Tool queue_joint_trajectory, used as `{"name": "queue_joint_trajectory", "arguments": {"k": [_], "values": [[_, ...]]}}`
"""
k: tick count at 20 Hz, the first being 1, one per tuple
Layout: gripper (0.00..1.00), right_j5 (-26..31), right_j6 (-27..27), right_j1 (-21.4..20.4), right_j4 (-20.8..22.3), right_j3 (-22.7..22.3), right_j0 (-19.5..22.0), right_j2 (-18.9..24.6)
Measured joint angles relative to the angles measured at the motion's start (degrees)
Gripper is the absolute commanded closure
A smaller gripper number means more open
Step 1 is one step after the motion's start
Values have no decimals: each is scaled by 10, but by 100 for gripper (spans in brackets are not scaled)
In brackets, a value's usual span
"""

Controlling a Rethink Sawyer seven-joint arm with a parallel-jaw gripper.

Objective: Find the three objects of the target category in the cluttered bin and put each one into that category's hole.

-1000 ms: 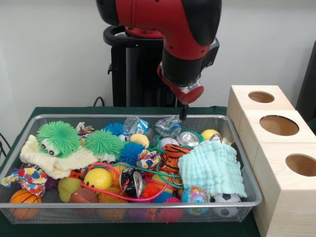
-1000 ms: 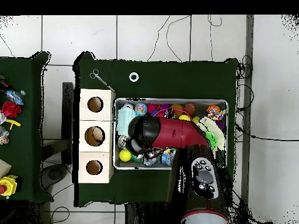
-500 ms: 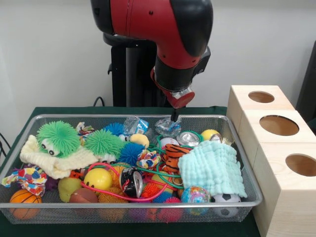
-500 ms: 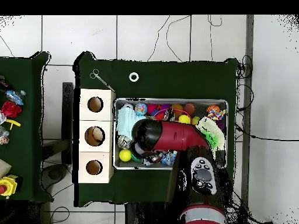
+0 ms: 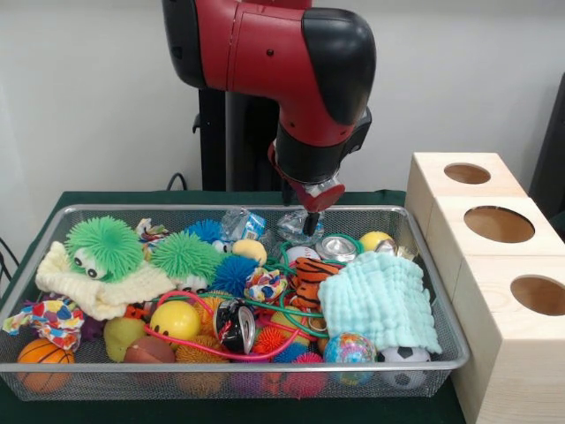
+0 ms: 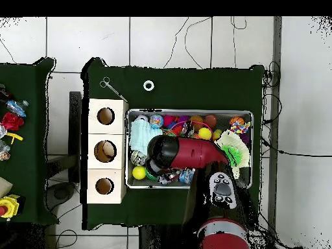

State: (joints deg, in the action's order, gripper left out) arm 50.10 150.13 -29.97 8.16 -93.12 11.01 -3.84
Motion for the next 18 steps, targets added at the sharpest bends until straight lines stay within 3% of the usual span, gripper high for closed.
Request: {"name": "queue_joint_trajectory", "arguments": {"k": [18], "values": [[0, -45, 0, 3, 0, -6, 1, -2]]}}
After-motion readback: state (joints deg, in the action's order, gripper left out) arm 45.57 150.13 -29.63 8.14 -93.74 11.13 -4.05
